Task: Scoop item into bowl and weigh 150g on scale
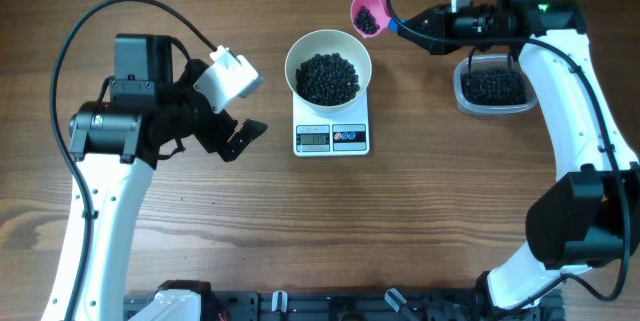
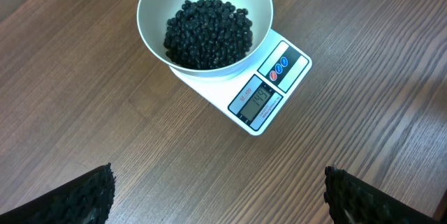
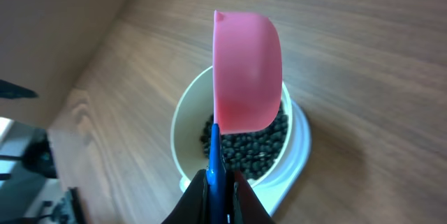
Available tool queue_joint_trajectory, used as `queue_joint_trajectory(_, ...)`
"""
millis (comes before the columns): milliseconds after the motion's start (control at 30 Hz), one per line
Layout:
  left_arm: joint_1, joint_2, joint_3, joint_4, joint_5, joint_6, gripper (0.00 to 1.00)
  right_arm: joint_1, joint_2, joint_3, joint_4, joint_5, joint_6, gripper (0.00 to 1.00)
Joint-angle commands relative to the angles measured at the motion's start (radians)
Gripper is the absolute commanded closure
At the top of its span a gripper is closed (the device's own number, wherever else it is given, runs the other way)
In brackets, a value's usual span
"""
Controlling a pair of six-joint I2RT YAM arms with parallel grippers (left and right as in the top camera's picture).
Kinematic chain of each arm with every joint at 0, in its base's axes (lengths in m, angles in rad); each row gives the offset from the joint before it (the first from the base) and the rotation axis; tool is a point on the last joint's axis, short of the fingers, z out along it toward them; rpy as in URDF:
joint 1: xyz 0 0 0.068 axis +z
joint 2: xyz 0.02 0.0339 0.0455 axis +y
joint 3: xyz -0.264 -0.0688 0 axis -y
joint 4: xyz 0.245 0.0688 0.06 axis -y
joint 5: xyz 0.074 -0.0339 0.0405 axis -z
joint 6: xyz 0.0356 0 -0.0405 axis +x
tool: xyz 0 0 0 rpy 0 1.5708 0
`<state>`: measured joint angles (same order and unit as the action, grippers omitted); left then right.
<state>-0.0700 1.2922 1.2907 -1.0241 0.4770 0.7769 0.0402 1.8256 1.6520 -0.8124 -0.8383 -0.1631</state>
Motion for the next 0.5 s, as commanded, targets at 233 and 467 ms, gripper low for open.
queue_joint_trajectory(233,0.000,0.004,-0.009,0.002,0.004,-0.006,0.00,0.042,-0.024,0.022,0.049,0.030,-0.098,0.96)
queue_joint_trajectory(467,0.000,0.004,-0.009,0.002,0.004,-0.006,0.00,0.098,-0.018,0.022,0.037,0.031,-0.100,0.96)
